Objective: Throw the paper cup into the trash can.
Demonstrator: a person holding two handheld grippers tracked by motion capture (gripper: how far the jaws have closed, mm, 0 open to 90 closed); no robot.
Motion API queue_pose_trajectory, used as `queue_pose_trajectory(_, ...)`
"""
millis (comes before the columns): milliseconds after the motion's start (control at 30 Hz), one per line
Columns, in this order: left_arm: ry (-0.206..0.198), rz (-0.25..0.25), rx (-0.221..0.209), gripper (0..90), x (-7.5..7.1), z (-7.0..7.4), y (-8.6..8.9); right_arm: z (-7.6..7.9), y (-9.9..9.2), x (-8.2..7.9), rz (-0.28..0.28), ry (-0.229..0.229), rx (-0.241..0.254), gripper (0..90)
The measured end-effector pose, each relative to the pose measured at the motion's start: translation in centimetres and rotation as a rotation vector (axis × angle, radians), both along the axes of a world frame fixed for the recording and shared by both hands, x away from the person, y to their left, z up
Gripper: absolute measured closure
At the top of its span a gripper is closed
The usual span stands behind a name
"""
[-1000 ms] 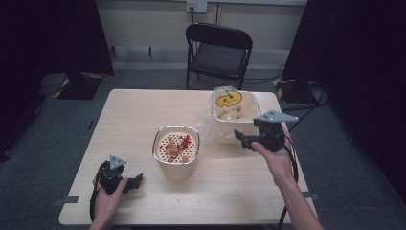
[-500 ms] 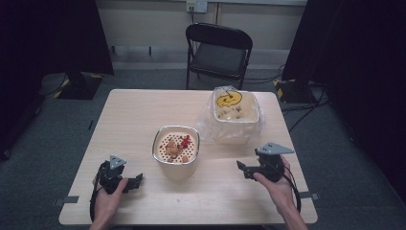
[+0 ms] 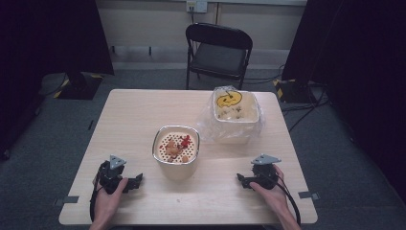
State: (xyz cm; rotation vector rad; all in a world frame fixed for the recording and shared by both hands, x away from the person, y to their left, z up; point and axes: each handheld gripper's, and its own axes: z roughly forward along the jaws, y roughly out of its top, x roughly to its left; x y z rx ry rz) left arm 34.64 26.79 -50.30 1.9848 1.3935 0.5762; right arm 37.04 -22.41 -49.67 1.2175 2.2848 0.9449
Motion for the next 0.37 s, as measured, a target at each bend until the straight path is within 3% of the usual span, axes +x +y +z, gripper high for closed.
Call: queue_pose_trajectory(367, 0.000, 0.000, 0.000, 0.0, 0.00, 0.00, 0.01, -0.31, -0.23, 0.05, -0.032, -0.015, 0.022, 12.3)
